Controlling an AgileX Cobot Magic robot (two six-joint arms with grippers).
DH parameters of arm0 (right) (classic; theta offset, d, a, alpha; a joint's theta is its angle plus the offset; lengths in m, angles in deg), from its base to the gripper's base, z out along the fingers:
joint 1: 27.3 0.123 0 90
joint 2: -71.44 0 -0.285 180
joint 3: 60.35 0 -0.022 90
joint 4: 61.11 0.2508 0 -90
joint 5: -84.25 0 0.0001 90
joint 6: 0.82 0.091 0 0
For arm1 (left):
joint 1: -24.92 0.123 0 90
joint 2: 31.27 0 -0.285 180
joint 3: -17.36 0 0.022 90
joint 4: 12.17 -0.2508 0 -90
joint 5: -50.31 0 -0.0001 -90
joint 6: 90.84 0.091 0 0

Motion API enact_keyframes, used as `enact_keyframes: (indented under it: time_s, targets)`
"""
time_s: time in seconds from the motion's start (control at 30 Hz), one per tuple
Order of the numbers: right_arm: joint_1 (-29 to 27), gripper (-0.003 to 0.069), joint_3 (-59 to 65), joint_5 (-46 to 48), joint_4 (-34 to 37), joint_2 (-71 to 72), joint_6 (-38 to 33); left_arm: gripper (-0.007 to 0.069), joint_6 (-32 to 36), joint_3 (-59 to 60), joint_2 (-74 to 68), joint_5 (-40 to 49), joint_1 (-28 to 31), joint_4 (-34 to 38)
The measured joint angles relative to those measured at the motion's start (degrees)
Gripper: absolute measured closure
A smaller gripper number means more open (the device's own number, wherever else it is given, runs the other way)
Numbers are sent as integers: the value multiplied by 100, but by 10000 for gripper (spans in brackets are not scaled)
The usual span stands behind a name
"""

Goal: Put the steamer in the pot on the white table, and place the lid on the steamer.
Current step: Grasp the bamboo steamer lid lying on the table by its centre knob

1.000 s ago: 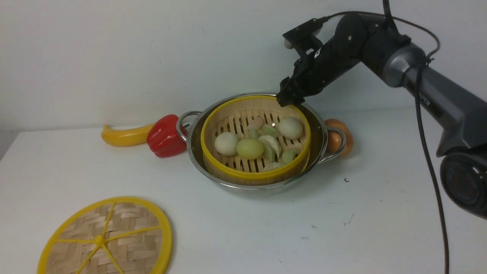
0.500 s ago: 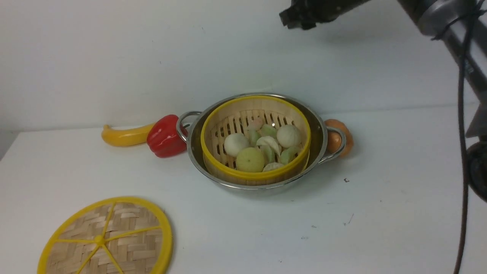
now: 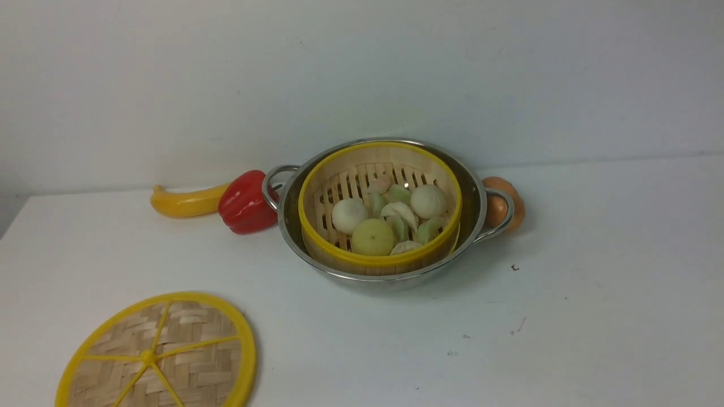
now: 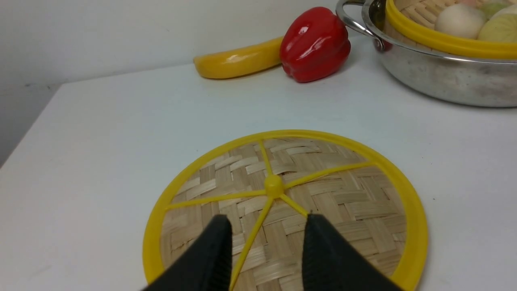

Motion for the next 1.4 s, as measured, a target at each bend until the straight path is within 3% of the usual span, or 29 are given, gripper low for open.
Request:
enact_keyframes:
  time_s: [0.17, 0.43, 0.67, 0.8, 0.87, 0.9, 1.03, 1.13, 1.23, 1.4]
  targets:
    - [0, 631, -2, 0, 687, 91, 232, 384, 0, 0, 0, 0, 0, 0]
    - [0, 578, 9, 33, 413, 79, -1599, 384, 0, 0, 0, 0, 0, 0]
    - [41, 535, 1033, 8, 205, 555, -2078, 384, 0, 0, 0, 0, 0, 0]
    - [143, 520, 3252, -57, -89, 1657, -2084, 384, 0, 0, 0, 0, 0, 0]
    - [144, 513, 4989, -455, -130, 2332, -1994, 384, 0, 0, 0, 0, 0, 0]
    - [144, 513, 5134, -506, -130, 2392, -1994, 384, 0, 0, 0, 0, 0, 0]
    - [136, 505, 8370, -2276, -189, 3676, -1719, 384, 0, 0, 0, 0, 0, 0]
    - [29, 498, 10123, -3570, -72, 4406, -1649, 384, 0, 0, 0, 0, 0, 0]
    - [-452, 492, 12135, -5302, 261, 5292, -1599, 384, 0, 0, 0, 0, 0, 0]
    - [-1569, 478, 14215, -6746, 535, 6571, -1599, 384, 0, 0, 0, 0, 0, 0]
